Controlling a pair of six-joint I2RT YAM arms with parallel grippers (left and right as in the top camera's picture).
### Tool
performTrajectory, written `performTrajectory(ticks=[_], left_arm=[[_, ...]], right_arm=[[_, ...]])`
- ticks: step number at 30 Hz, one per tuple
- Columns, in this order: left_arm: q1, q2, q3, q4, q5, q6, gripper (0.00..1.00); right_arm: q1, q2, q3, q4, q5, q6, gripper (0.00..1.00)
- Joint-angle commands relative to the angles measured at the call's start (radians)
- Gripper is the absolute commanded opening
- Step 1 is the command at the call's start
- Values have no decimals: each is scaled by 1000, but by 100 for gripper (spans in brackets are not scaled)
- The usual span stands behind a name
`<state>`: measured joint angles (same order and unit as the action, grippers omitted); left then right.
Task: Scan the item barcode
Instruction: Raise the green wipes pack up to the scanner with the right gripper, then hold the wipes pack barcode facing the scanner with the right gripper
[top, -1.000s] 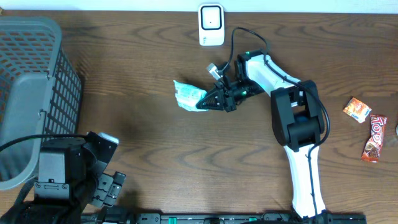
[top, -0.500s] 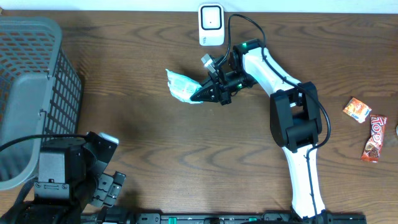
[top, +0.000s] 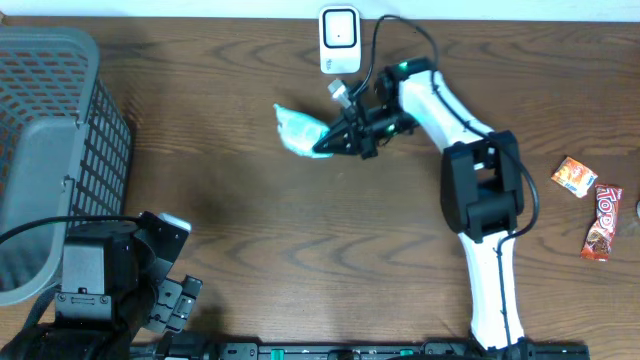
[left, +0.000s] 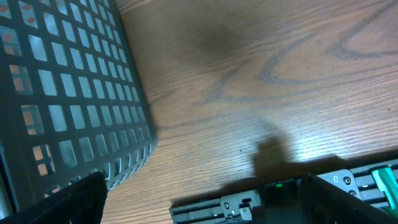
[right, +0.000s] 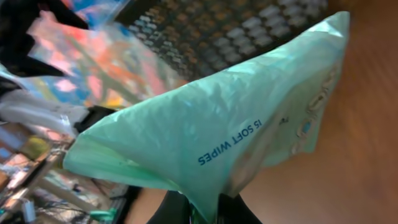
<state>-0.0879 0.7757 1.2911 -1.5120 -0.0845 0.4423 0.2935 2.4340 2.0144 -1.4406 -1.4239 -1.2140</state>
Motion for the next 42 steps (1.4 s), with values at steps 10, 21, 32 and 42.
performTrajectory(ticks=[10,21,32,42], left_arm=[[-2,-4,7,-2,-5,1,98],[-2,-4,7,-2,-5,1,98],[-2,-4,7,-2,-5,1,98],[-2,-4,7,-2,-5,1,98]], right_arm=[[-21,-1,264,280,801,856,1],[58,9,427,480,1295,802,1],[83,82,427,621,1408,637,1],[114,164,427,623,1570,520,1]])
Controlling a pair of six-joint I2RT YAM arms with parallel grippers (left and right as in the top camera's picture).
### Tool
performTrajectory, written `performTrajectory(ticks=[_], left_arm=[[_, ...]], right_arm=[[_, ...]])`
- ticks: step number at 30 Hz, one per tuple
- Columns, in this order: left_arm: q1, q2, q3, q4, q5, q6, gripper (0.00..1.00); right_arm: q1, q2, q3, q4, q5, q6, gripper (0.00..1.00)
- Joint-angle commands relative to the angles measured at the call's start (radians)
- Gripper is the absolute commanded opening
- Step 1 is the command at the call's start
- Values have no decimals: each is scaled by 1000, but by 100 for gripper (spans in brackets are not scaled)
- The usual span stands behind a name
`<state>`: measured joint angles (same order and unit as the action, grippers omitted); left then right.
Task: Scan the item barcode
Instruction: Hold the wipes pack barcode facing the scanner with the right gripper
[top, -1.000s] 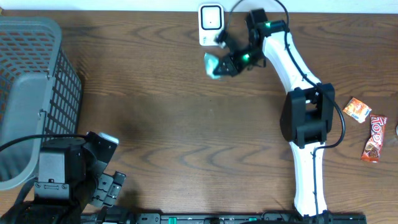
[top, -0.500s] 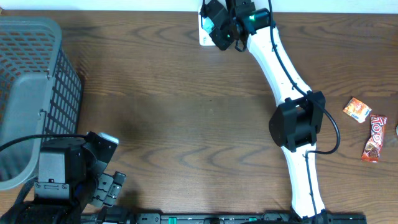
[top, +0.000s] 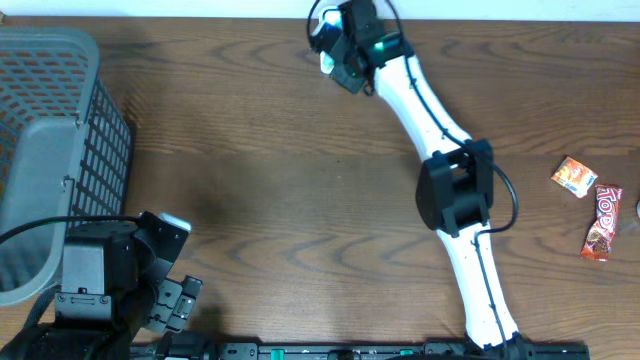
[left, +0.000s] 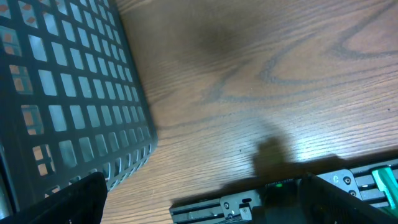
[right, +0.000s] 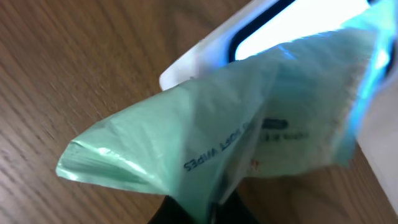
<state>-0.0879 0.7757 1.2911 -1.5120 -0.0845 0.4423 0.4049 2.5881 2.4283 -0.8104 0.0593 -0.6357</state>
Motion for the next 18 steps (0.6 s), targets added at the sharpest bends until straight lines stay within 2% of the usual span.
performTrajectory(ticks=[1,12,18], left_arm=[[-2,-4,7,-2,-5,1,98],[-2,-4,7,-2,-5,1,98],[-2,-4,7,-2,-5,1,98]], right_arm=[[3,10,13,-8,117,-69,1],[49,1,14,-47,164,-105,1],[59,-66,14,-209,93,-72,1]])
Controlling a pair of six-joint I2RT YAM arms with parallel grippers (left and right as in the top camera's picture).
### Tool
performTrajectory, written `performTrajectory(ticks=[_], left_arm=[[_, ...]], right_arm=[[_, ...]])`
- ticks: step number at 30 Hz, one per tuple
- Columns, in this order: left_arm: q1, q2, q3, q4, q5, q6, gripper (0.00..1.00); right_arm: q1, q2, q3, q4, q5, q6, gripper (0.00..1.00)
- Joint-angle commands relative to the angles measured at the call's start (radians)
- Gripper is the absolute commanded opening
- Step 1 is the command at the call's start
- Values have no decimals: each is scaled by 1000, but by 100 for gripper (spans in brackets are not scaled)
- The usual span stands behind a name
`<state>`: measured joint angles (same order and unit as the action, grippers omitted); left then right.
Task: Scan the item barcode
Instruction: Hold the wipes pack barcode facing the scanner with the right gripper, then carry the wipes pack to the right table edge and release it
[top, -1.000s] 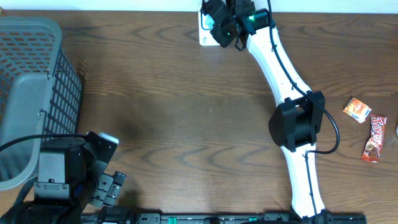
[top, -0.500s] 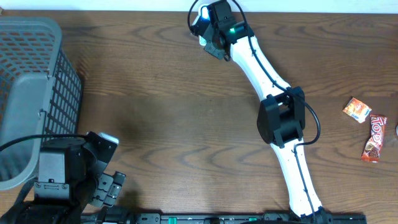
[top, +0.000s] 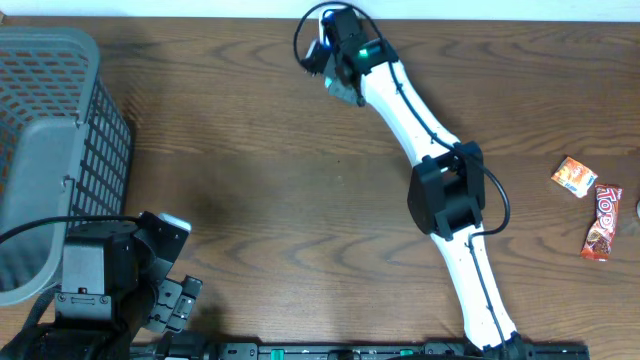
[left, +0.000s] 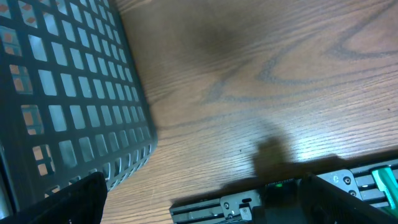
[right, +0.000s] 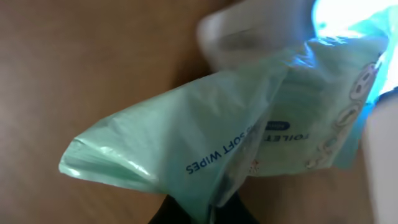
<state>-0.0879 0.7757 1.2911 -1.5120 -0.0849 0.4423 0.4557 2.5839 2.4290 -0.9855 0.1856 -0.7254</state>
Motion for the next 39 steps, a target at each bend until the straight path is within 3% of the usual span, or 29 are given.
performTrajectory(ticks=[1,10,20,24,31,39], left_arm=[[-2,-4,7,-2,-5,1,98],[-2,-4,7,-2,-5,1,98],[-2,-4,7,-2,-5,1,98],[-2,-4,7,-2,-5,1,98],[-2,-4,7,-2,-5,1,98],[-2,-4,7,-2,-5,1,98]], right_arm=[[8,-80,13,-73,-29,35,1],[-23,-287,13,-329,-33,351,1],[-229,-343,-19,-708,-10,738,1],[-316,-343,-95,-704,19,837,1],[-493,-343,-370,-522,151,935,1],[-695,-343,-650,-321,71,999,1]])
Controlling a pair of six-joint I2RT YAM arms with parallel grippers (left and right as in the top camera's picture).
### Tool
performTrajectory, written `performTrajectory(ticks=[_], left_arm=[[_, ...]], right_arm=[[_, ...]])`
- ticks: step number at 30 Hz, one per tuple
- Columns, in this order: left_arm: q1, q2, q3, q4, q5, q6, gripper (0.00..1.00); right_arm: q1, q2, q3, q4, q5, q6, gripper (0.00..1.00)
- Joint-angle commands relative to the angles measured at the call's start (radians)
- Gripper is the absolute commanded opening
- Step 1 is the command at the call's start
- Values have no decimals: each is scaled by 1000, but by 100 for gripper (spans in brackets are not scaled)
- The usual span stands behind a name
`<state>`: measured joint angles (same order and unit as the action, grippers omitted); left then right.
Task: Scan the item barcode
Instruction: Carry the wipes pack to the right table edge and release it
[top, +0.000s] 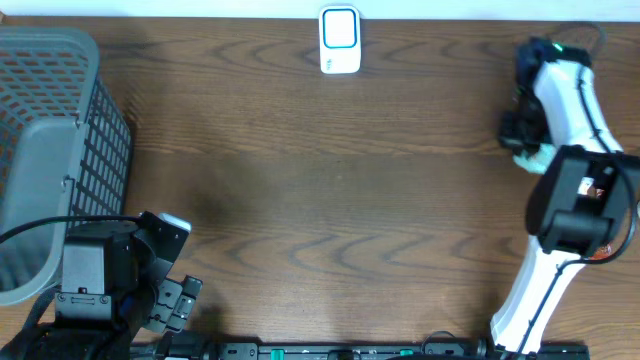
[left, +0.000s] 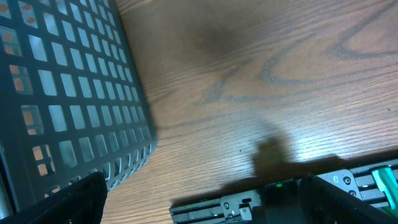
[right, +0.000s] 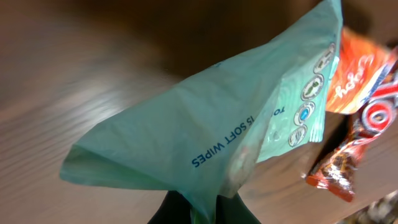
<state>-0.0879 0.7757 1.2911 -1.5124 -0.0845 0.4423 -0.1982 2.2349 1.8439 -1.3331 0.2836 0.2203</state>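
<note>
A pale green pack of soft wipes (right: 205, 124) hangs pinched at its lower edge in my right gripper (right: 204, 214), which is shut on it. In the overhead view the right gripper (top: 520, 130) is at the table's right side, with a corner of the wipes pack (top: 533, 158) showing below it. The white barcode scanner (top: 339, 40) stands at the back middle, far to the left of the pack. My left gripper (left: 205, 205) rests open at the front left beside the basket, holding nothing.
A grey mesh basket (top: 50, 150) fills the left edge and shows close in the left wrist view as the basket wall (left: 62, 93). An orange snack packet (right: 354, 81) and a red one (right: 345, 158) lie under the held pack.
My right gripper, still shut on the wipes pack, has gone from right in front of the scanner to the right side of the table, over the snack packets. The left arm has not moved.
The right gripper first held the wipes pack just below and left of the scanner. It then held the pack against the scanner's lit face at two moments. Now the pack is at the right side above the snacks. The left gripper stayed open throughout.
</note>
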Motion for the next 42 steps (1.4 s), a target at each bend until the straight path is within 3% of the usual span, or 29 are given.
performTrajectory(ticks=[1,6,11,12,13,14,15,17,18,28,42], left_arm=[[-2,-4,7,-2,-5,1,98],[-2,-4,7,-2,-5,1,98],[-2,-4,7,-2,-5,1,98],[-2,-4,7,-2,-5,1,98],[-2,-4,7,-2,-5,1,98],[-2,-4,7,-2,-5,1,98],[-2,-4,7,-2,-5,1,98],[-2,-4,7,-2,-5,1,98],[-2,-4,7,-2,-5,1,98],[-2,6,-6,28,-16,1,98],[-2,6,-6,28,-16,1,98]], right_arm=[[-58,6,-100,51,-40,53,1],[-144,6,-236,191,-3,58,1],[-234,2,-238,196,56,116,1],[-254,2,-232,196,56,116,6],[-271,2,-227,196,55,116,23],[-290,2,-220,196,47,117,52],[-302,2,-213,195,29,116,72],[-328,2,-185,182,-62,116,94],[-335,2,-167,171,-108,116,99],[-217,-138,40,88,-420,-11,99],[57,-750,81,84,-447,-16,99]])
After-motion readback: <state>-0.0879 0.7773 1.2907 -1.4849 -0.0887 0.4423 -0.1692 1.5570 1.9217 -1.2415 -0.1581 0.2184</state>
